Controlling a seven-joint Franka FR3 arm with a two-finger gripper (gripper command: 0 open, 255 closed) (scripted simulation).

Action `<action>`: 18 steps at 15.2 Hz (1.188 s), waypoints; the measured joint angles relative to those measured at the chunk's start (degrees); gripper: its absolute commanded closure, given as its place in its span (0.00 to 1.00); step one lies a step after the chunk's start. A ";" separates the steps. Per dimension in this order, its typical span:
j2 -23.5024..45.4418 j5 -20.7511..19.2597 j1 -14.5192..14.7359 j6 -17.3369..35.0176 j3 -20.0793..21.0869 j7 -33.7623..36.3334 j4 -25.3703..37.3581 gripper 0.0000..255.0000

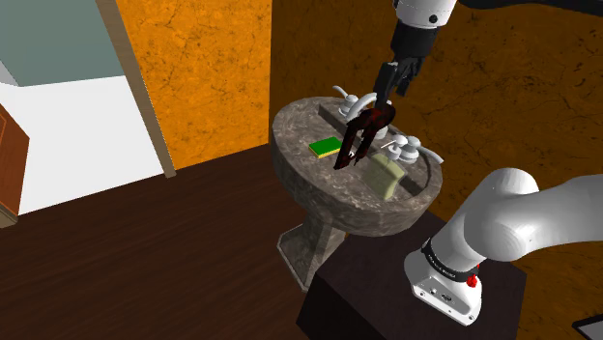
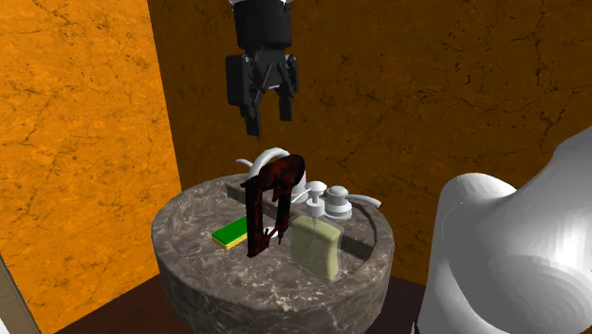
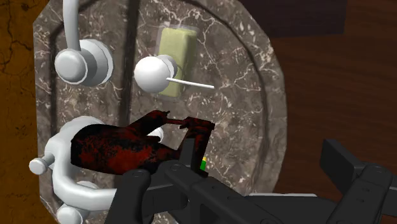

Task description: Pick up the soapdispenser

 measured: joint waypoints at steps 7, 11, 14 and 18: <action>0.78 -2.28 -1.99 7.70 -1.96 -0.17 -8.45 0.00; 2.32 -4.21 -3.79 12.57 -3.49 -0.12 -12.94 0.00; 4.33 -6.03 -5.47 17.21 -4.99 -0.24 -16.37 0.00; 7.93 -8.50 -7.81 24.13 -6.78 0.14 -20.69 0.00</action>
